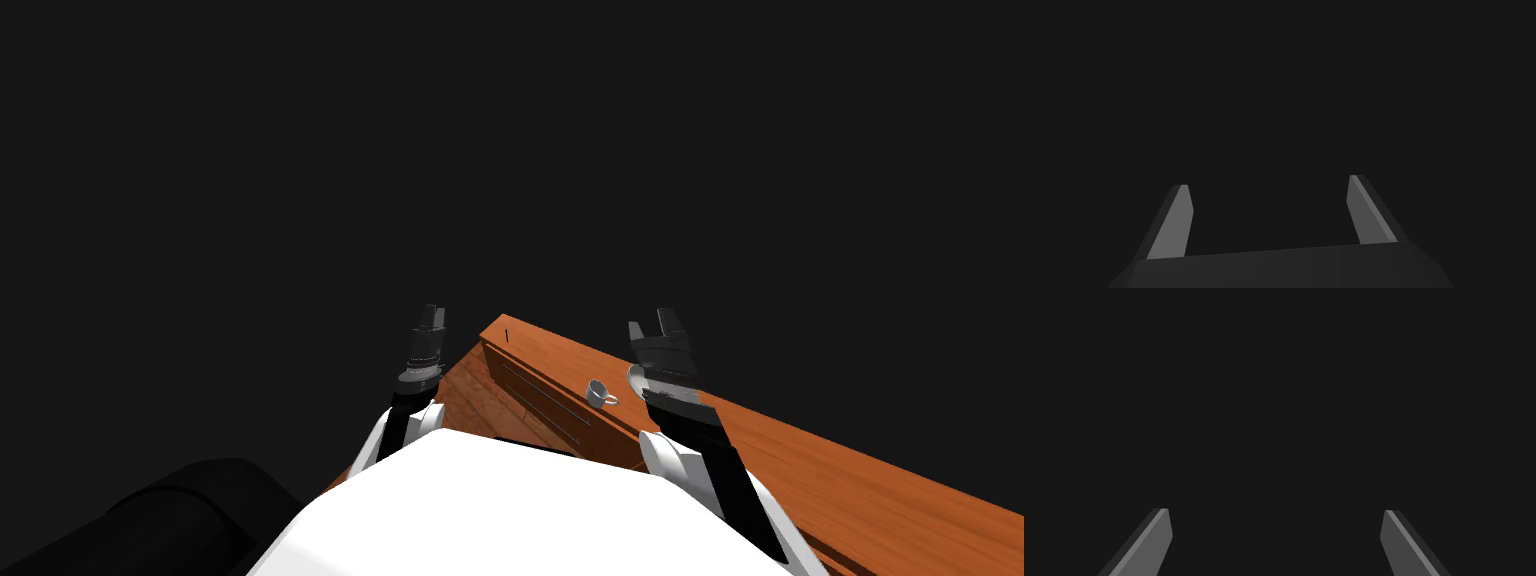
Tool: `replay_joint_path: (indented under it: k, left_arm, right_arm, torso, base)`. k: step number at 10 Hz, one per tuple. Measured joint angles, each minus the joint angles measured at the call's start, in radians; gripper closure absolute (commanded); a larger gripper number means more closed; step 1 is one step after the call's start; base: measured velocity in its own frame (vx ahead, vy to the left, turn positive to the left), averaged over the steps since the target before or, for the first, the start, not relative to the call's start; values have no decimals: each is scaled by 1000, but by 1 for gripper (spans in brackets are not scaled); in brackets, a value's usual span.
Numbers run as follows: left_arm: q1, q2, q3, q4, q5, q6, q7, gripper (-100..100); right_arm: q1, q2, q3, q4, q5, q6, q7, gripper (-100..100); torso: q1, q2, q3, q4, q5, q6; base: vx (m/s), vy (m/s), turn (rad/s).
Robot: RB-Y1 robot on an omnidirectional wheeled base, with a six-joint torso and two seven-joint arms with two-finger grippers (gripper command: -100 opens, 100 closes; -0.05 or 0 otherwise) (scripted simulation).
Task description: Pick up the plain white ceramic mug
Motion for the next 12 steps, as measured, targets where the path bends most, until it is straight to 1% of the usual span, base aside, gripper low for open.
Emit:
replay_joint_path:
  k: [2, 4, 5, 6, 7, 8, 9, 10, 11, 12]
  left_arm:
    - [0, 0, 0, 0, 0, 0, 0, 0]
    - [0, 0, 0, 0, 0, 0, 0, 0]
    - [0, 0, 0, 0, 0, 0, 0, 0]
    - [0, 0, 0, 0, 0, 0, 0, 0]
    - [0, 0, 0, 0, 0, 0, 0, 0]
    - [0, 0, 0, 0, 0, 0, 0, 0]
    - [0, 0, 0, 0, 0, 0, 0, 0]
    - [0, 0, 0, 0, 0, 0, 0, 0]
    - [0, 0, 0, 0, 0, 0, 0, 0]
    - [0, 0, 0, 0, 0, 0, 0, 0]
  right_arm:
    - [15, -38, 13, 16, 9, 4, 15, -100]
    - [32, -82, 25, 52, 17, 1, 31, -100]
    - [50, -101, 38, 63, 25, 3, 43, -100]
    - [57, -127, 46, 81, 32, 12, 55, -100]
    - [79, -161, 53, 93, 35, 20, 63, -100]
    - [87, -174, 58, 108, 39, 17, 69, -100]
    - [96, -200, 62, 134, 41, 11, 73, -100]
    - [104, -229, 74, 160, 49, 15, 84, -100]
    - [115, -255, 95, 192, 62, 15, 102, -100]
    - [122, -268, 104, 216, 68, 11, 112, -100]
  torso:
    - [2, 6, 3, 1, 0, 0]
    - [4, 9, 5, 2, 1, 0]
    - [5, 10, 6, 2, 1, 0]
    - [5, 11, 6, 2, 1, 0]
    - [5, 10, 6, 2, 1, 0]
    - [4, 8, 5, 2, 1, 0]
    - [3, 7, 4, 2, 1, 0]
    - [5, 8, 5, 2, 1, 0]
    - [5, 10, 6, 2, 1, 0]
    - [4, 8, 5, 2, 1, 0]
  base:
    - [-109, 46, -44]
    - [-146, 70, -34]
    - [-153, 72, -41]
    - [-147, 77, -24]
    - [-106, 51, -14]
    - [-97, 45, -5]
    - [-126, 79, -8]
    - [-152, 83, 0]
    - [-108, 58, 0]
    - [-96, 68, 28]
